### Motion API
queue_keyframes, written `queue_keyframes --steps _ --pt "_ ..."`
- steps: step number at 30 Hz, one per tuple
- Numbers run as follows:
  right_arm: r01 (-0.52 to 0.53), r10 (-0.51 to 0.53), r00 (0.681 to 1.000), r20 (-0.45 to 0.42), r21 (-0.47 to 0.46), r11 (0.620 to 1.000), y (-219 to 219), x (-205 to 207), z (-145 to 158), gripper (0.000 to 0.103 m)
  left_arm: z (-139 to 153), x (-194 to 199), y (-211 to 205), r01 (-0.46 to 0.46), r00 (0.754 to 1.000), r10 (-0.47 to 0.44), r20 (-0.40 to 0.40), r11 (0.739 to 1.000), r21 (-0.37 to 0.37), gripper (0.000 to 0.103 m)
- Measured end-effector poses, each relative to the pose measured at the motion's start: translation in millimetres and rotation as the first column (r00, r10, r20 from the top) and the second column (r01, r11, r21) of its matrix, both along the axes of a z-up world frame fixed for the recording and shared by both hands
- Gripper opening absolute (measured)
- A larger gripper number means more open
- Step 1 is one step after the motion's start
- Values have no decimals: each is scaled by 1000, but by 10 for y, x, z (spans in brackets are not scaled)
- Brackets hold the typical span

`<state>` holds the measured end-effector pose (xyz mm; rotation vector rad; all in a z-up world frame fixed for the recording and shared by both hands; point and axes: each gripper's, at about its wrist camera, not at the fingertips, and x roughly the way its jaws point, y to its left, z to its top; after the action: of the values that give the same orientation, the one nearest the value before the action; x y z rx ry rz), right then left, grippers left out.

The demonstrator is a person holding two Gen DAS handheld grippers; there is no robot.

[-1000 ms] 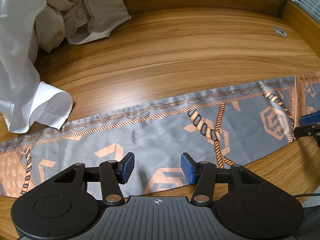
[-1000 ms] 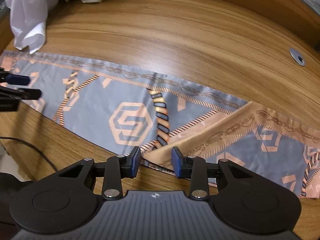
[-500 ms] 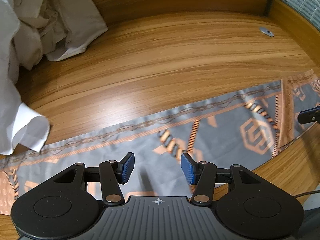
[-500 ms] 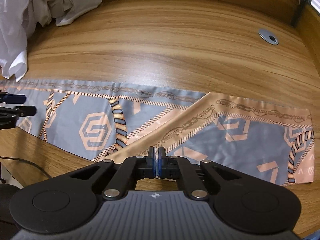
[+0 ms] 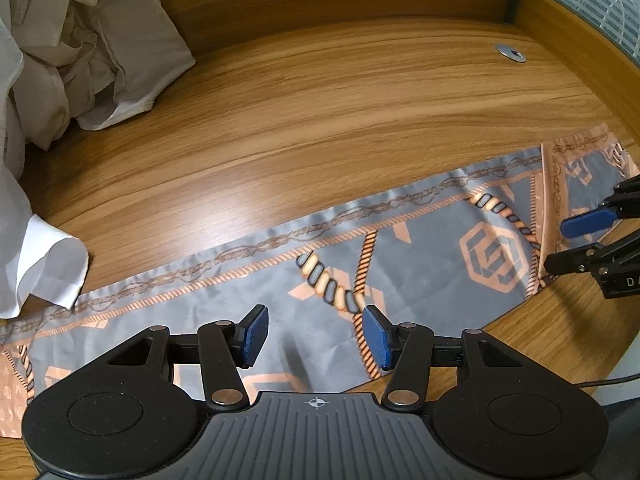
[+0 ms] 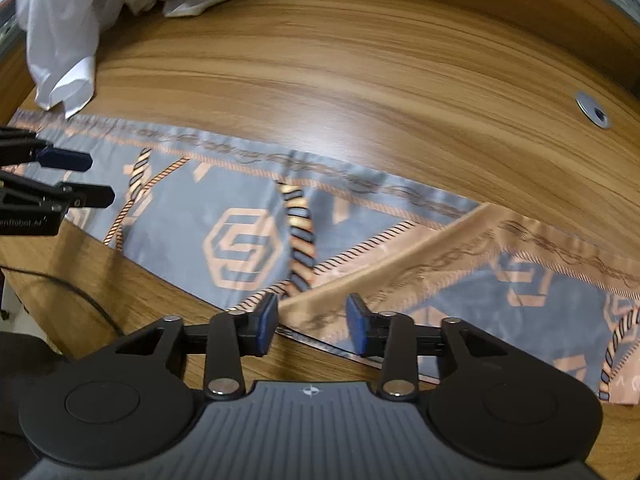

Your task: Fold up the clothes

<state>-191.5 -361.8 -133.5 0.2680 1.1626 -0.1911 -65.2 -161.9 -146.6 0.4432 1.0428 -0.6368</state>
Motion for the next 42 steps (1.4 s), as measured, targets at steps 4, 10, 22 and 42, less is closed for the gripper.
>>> queue_keyframes --steps 4,10,22,42 --pt "11 -11 1000 -12 -15 1000 54 35 -39 50 -2 23 80 7 1000 -7 -2 1000 11 57" --pt "-5 2 999 -37 -79 997 220 61 -111 50 8 42 132 6 1000 -6 -4 1000 15 57" --pt "123 -123 992 1 -71 990 66 -87 -45 8 -2 26 24 26 1000 -26 1 1000 7 58" --pt "342 -328 940 99 -285 895 -1399 -1310 1110 0 412 -260 -1043 209 975 -200 96 973 -99 58"
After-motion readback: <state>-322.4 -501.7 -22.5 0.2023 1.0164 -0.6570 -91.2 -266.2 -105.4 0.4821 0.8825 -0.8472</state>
